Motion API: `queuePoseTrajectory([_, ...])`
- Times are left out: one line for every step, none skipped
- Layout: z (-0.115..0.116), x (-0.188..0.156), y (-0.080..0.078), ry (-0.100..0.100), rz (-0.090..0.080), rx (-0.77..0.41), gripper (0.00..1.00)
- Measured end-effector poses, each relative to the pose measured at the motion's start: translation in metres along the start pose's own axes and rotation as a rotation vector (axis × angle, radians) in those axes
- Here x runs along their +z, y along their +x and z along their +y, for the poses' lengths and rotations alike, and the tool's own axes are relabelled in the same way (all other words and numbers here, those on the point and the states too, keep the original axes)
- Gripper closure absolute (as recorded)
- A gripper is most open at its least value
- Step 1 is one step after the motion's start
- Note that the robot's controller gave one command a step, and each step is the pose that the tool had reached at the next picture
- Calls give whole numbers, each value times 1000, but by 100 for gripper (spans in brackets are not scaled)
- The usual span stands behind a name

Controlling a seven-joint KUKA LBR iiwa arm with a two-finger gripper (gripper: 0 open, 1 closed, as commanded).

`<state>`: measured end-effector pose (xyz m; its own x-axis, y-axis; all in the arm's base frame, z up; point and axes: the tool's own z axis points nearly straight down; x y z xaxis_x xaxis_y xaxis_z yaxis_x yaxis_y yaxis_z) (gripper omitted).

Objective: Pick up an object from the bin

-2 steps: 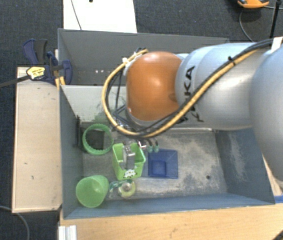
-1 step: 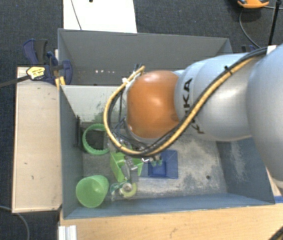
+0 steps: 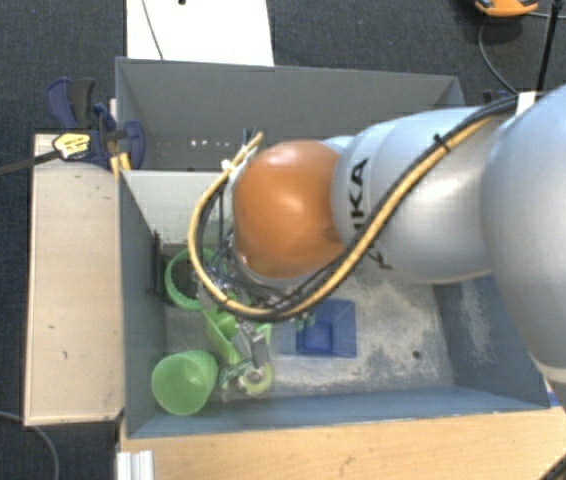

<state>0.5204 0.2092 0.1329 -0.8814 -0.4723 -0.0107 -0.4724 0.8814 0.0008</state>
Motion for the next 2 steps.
queuePoseTrajectory([15,2,1,0,0,19,0])
queuePoseTrajectory([21,5,7,-1,1,272,0])
